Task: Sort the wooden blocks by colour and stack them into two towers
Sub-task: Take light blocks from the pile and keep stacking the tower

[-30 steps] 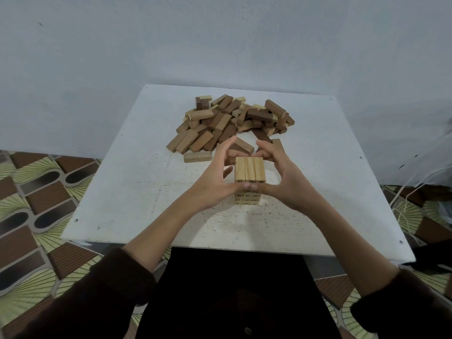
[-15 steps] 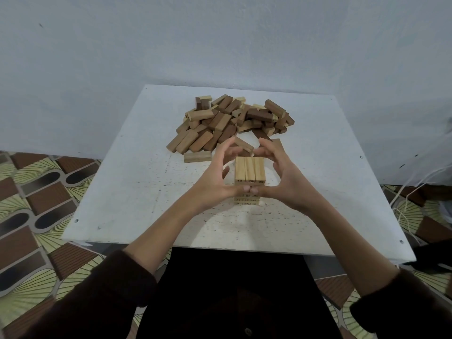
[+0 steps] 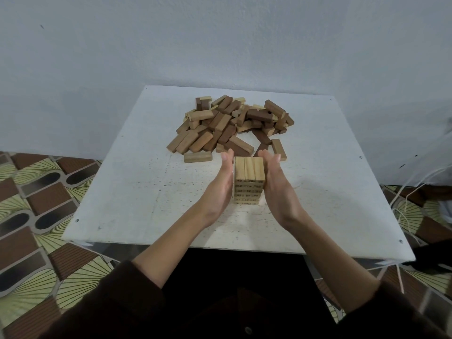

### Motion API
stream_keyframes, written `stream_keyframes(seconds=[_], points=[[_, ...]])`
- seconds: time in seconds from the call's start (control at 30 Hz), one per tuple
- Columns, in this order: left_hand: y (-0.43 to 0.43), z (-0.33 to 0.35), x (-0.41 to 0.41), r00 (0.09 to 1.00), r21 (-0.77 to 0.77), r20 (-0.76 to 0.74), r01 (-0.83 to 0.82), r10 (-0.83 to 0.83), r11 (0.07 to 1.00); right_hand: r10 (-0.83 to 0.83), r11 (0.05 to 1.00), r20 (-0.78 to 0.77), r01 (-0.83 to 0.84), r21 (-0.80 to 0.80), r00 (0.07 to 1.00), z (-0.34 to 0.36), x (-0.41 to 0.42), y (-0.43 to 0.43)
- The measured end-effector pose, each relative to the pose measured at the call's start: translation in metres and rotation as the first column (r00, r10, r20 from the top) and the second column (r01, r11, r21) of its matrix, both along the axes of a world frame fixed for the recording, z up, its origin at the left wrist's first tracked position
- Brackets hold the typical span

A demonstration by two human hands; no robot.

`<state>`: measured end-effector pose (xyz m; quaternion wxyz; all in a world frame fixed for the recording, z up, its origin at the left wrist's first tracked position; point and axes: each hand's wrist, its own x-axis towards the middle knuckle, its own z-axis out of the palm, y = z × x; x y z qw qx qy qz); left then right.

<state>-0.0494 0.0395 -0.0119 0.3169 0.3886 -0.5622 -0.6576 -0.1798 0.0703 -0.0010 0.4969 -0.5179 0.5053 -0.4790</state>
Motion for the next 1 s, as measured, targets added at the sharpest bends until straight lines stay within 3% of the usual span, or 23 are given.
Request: stream_keyframes(seconds=[0.07,0.17,0.23,0.37,0.47,0.57,0.7,0.83,1.0], points=[[0.003,0.004,0.002,1.000,-0.020,0.012,0.026,-0.026,0.999,-0.030,0.999,-0.027,0.031,0.029,0.999,-0.004,-0.001,-0.001],[0.008,0.013,0.002,0.993,0.019,-0.056,0.105,-0.104,0.994,-0.042,0.999,-0.215,0.042,-0.004,0.976,-0.003,-0.007,0.007],[0.009,0.012,0.002,0.992,0.008,-0.060,0.108,-0.108,0.994,-0.043,0.999,-0.215,0.045,0.001,0.976,-0.001,-0.005,0.008],[0.008,0.011,0.001,0.992,0.041,-0.077,0.106,-0.103,0.994,-0.025,0.996,-0.040,0.029,0.084,0.999,-0.004,0.001,0.002],[0.008,0.011,0.001,0.993,0.043,-0.075,0.092,-0.089,0.995,-0.035,0.994,-0.031,0.038,0.103,0.999,-0.006,0.000,-0.001],[0.005,0.006,0.003,0.997,0.048,-0.063,0.055,-0.052,0.997,-0.037,0.998,-0.039,0.039,0.051,0.999,-0.001,-0.003,0.000],[-0.004,0.007,0.008,0.996,0.038,0.070,-0.062,0.059,0.997,-0.095,0.995,-0.021,0.095,-0.015,0.995,0.006,-0.019,-0.007],[-0.035,0.017,0.022,0.997,-0.117,0.056,-0.045,0.052,0.992,-0.188,0.982,-0.175,0.183,-0.043,0.967,0.022,-0.039,-0.042],[-0.098,0.030,0.010,0.901,-0.451,0.335,-0.104,0.276,0.886,-0.370,0.929,-0.395,0.348,-0.129,0.841,0.023,-0.071,-0.124]])
